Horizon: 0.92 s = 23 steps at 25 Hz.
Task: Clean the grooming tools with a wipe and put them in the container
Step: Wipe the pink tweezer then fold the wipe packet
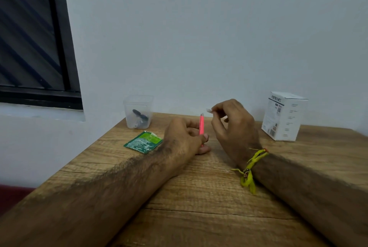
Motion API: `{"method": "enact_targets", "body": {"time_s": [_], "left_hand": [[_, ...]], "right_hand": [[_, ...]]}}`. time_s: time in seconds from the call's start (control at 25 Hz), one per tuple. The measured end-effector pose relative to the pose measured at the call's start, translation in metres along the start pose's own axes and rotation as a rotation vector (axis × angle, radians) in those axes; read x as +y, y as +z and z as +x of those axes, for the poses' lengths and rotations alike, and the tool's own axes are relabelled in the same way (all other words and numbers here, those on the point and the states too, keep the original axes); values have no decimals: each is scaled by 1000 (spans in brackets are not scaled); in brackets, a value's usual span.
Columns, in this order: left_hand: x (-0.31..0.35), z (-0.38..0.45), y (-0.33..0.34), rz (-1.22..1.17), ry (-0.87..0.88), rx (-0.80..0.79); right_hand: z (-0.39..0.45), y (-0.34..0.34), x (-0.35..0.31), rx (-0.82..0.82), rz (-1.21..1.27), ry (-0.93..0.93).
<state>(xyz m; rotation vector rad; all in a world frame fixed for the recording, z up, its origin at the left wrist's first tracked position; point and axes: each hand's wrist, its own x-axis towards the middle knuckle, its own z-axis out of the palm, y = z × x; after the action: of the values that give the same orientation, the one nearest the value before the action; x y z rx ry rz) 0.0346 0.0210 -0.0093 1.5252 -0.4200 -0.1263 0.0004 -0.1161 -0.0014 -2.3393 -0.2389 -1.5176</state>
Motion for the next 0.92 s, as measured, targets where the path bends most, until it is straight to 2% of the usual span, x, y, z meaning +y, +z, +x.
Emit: {"method": "enact_targets", "body": {"time_s": [0.12,0.2,0.92], "left_hand": [[1,0,-1,32,10,-18],[1,-1,-2,52,18,-27],[5,-7,1,126,53,-49]], "right_hand": [[-3,3,-2,-140,-47,-103],[-3,3,-2,-191,-48,-96],[-2,3,0,-164,56,-39]]}}
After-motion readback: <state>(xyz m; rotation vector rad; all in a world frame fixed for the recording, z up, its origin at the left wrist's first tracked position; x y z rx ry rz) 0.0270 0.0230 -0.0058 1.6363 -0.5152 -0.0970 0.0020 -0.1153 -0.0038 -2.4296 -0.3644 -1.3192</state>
